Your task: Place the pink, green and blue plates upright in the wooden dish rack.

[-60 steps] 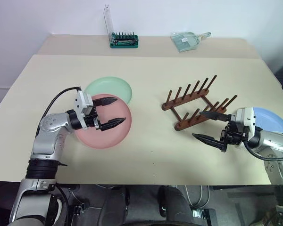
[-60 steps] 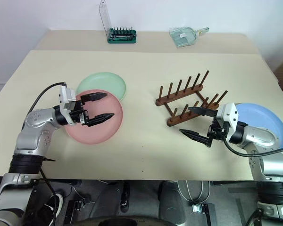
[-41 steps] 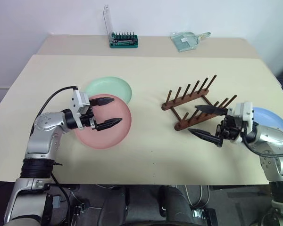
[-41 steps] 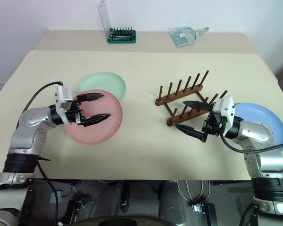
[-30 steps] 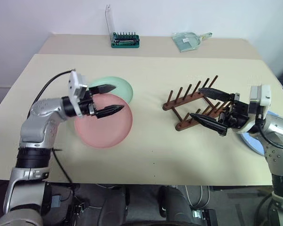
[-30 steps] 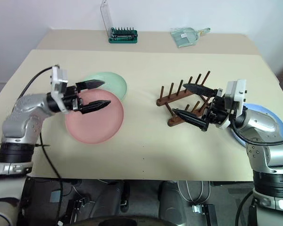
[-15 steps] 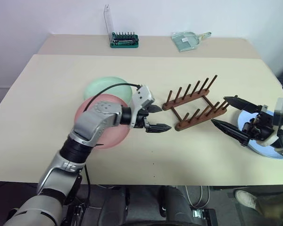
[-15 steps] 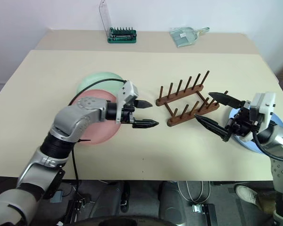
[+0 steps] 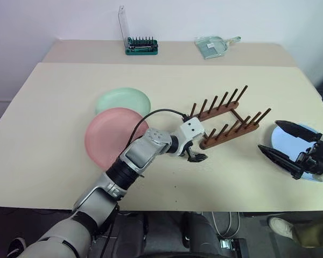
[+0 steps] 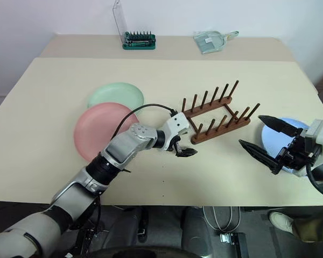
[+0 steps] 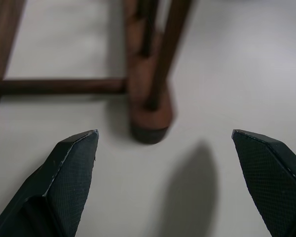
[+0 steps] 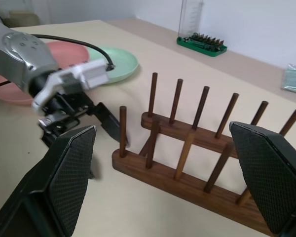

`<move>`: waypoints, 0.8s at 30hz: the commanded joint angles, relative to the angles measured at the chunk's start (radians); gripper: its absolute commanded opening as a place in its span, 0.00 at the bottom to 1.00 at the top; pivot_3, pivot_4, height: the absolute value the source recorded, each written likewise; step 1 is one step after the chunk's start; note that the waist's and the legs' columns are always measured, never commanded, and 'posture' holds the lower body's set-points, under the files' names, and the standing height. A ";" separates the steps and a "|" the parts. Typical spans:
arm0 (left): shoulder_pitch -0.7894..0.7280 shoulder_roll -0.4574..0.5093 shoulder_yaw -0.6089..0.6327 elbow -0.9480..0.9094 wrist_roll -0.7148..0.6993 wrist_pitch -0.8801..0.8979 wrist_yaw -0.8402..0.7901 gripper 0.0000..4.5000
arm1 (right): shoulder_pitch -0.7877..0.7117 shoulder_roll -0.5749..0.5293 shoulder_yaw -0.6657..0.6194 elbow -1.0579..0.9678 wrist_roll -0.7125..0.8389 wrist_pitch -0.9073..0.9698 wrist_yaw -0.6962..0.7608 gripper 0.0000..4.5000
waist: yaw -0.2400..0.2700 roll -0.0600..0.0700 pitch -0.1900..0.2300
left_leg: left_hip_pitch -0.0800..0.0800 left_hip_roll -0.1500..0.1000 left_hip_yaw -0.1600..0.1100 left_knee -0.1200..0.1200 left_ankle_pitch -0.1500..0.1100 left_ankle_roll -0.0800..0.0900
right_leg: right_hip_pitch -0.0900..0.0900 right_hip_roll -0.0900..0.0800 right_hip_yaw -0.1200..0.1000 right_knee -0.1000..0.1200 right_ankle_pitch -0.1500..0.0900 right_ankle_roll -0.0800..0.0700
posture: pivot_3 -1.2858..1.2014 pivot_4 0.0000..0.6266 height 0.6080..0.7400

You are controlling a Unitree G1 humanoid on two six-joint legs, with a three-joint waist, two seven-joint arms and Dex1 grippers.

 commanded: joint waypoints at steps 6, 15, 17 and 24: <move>-0.023 -0.087 0.031 0.078 0.047 -0.076 0.036 1.00 | 0.024 0.021 -0.021 -0.058 0.002 -0.037 -0.033 0.98 | -0.001 0.000 0.000 | 0.000 0.000 0.000 0.000 0.000 0.000 | 0.000 0.000 0.000 -0.001 0.000 0.000 | 0.52 0.24 1.00; -0.026 -0.113 0.045 0.095 0.060 -0.064 0.028 0.26 | 0.032 0.014 -0.027 -0.067 0.000 -0.037 -0.046 1.00 | 0.000 0.000 0.000 | 0.000 0.000 0.000 0.000 0.000 0.001 | 0.000 0.000 0.000 -0.001 0.000 0.000 | 0.52 0.24 1.00; -0.031 -0.102 0.029 0.090 0.073 -0.086 0.007 0.17 | 0.027 0.015 -0.022 -0.066 -0.001 -0.039 -0.048 1.00 | 0.000 0.001 -0.001 | 0.000 0.000 0.000 0.000 0.000 0.001 | 0.001 0.000 0.000 -0.001 0.000 0.000 | 0.52 0.24 1.00; -0.073 -0.025 0.030 0.076 0.073 -0.176 -0.148 0.17 | -0.011 0.019 0.000 -0.061 0.017 -0.032 -0.054 1.00 | -0.002 0.001 -0.001 | 0.000 0.000 0.000 0.000 0.000 0.001 | 0.000 0.000 0.000 -0.001 0.000 -0.001 | 0.52 0.24 1.00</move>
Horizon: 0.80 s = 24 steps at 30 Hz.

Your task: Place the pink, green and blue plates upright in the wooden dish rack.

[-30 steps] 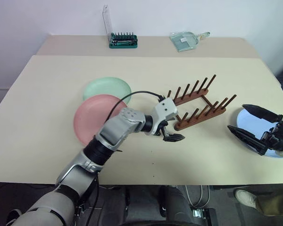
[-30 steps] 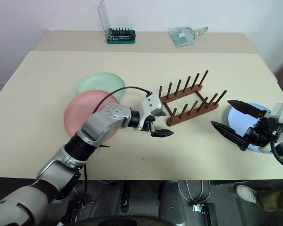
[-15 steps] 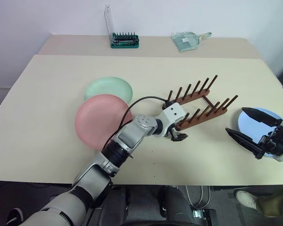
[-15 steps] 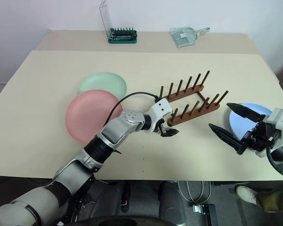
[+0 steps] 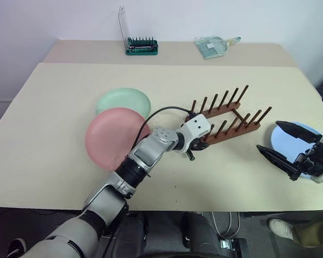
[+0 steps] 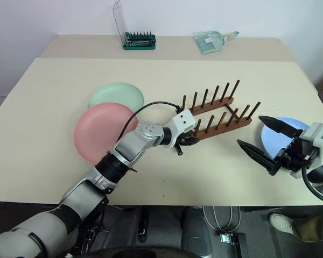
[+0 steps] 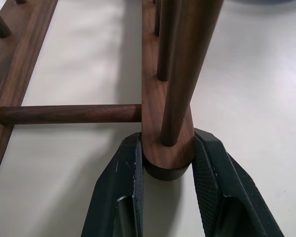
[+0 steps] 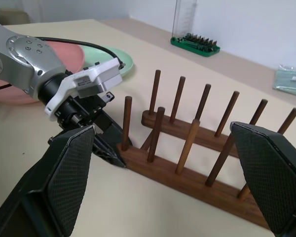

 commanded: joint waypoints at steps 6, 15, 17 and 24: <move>-0.085 0.103 0.012 0.083 0.000 -0.276 -0.257 0.17 | 0.034 -0.015 0.002 0.002 -0.001 -0.025 0.068 1.00 | 0.004 0.000 0.000 | -0.001 0.000 0.000 0.000 0.000 0.000 | 0.000 0.000 0.000 -0.001 0.000 0.000 | 0.52 0.24 1.00; -0.077 0.119 0.010 0.167 0.036 -0.466 -0.352 0.17 | 0.133 -0.054 -0.057 0.106 -0.084 -0.082 0.141 1.00 | 0.001 0.000 0.000 | -0.001 0.000 0.001 0.000 -0.001 0.002 | 0.000 -0.001 0.000 -0.001 0.000 0.000 | 0.52 0.24 1.00; -0.061 0.124 0.003 0.177 0.049 -0.522 -0.367 0.17 | 0.141 -0.052 -0.063 0.109 -0.083 -0.082 0.144 1.00 | 0.000 0.000 0.000 | -0.001 0.000 0.001 0.000 -0.001 0.002 | 0.000 0.000 0.000 -0.001 0.000 0.000 | 0.52 0.24 1.00; -0.047 0.107 0.014 0.210 0.085 -0.511 -0.352 0.17 | 0.111 -0.056 -0.048 0.084 -0.070 -0.061 0.124 1.00 | 0.000 0.000 0.000 | -0.001 0.000 0.001 0.000 -0.001 0.002 | 0.000 0.000 0.000 -0.001 0.000 0.000 | 0.52 0.24 1.00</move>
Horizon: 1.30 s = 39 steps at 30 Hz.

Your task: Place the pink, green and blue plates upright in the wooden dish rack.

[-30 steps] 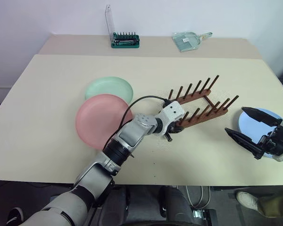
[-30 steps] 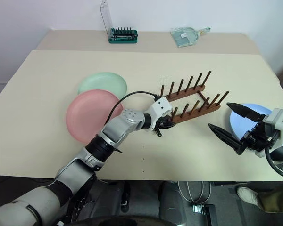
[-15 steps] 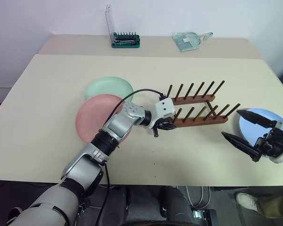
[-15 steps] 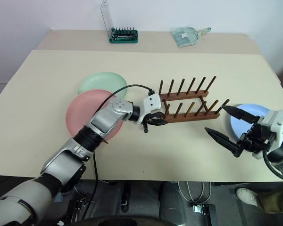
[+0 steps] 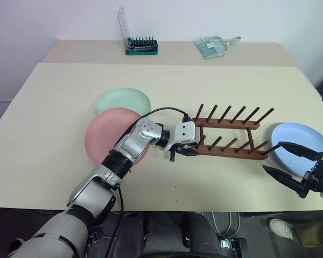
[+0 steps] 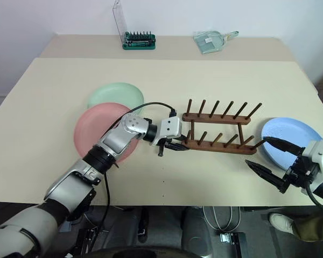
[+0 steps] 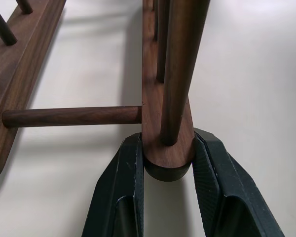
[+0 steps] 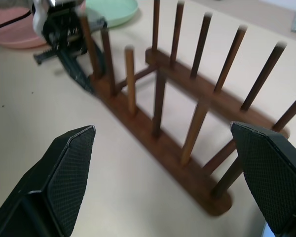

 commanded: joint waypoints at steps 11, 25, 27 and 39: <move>-0.034 -0.031 0.071 -0.025 0.007 0.091 0.074 0.99 | -0.081 -0.020 0.039 -0.046 0.035 0.037 -0.015 1.00 | 0.000 0.000 0.000 | 0.000 0.000 0.000 0.001 0.000 0.000 | 0.000 0.000 0.000 0.000 0.002 0.003 | 0.52 0.24 1.00; -0.133 0.053 0.289 -0.357 -0.250 0.557 0.038 0.01 | -0.152 0.019 0.153 -0.086 0.108 0.132 -0.049 0.02 | 0.000 0.000 0.000 | 0.000 0.000 -0.001 0.001 0.000 0.000 | 0.000 0.000 0.000 0.001 0.002 0.004 | 0.52 0.24 1.00; -0.127 0.043 0.314 -0.411 -0.331 0.645 0.020 0.01 | -0.151 0.006 0.154 -0.084 0.123 0.148 -0.031 0.01 | 0.000 0.000 0.000 | 0.000 0.000 -0.001 0.001 0.000 0.000 | 0.000 0.000 0.000 0.002 0.002 0.004 | 0.52 0.24 1.00; 0.024 0.110 0.006 -0.492 -0.246 0.571 0.006 0.01 | -0.121 -0.044 0.288 0.067 -0.231 -0.090 -0.039 0.01 | 0.000 0.000 0.000 | 0.001 0.000 0.000 0.001 0.000 0.000 | 0.001 0.001 0.001 0.003 0.001 0.003 | 0.52 0.24 1.00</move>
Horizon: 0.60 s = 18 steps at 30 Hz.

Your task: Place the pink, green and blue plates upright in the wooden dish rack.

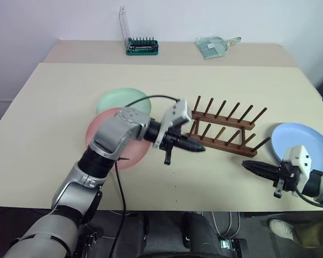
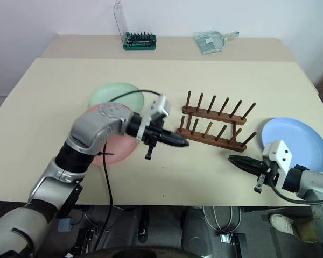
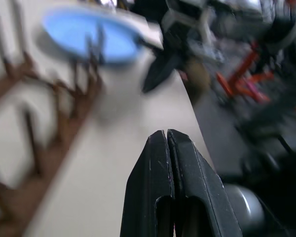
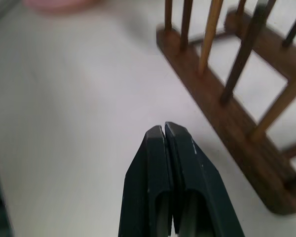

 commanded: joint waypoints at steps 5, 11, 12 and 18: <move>0.029 -0.106 -0.119 0.119 0.186 -0.205 0.176 0.01 | -0.066 -0.006 0.075 0.090 -0.190 -0.161 -0.081 0.01 | 0.001 0.000 0.000 | 0.000 0.000 0.000 0.000 0.000 0.000 | 0.000 0.000 0.000 -0.001 -0.001 -0.001 | 0.52 0.24 1.00; 0.023 -0.159 -0.181 0.220 0.305 -0.302 0.262 0.01 | -0.185 -0.001 0.166 0.233 -0.332 -0.253 -0.175 0.01 | -0.002 0.000 0.000 | 0.000 0.000 0.000 0.000 0.000 0.000 | 0.000 0.000 0.000 0.000 0.000 -0.001 | 0.52 0.24 1.00; 0.017 -0.165 -0.180 0.240 0.320 -0.315 0.275 0.01 | -0.207 -0.005 0.179 0.262 -0.358 -0.279 -0.191 0.01 | -0.001 0.000 0.000 | 0.000 0.000 0.000 0.000 0.000 0.000 | 0.000 0.000 0.000 -0.001 0.000 -0.001 | 0.52 0.24 1.00; -0.016 -0.189 -0.165 0.366 0.398 -0.403 0.338 0.01 | -0.321 0.011 0.216 0.385 -0.415 -0.380 -0.265 0.01 | 0.000 0.000 0.000 | 0.000 0.000 0.001 0.000 0.000 0.000 | 0.000 0.000 0.000 -0.001 0.000 0.000 | 0.52 0.24 1.00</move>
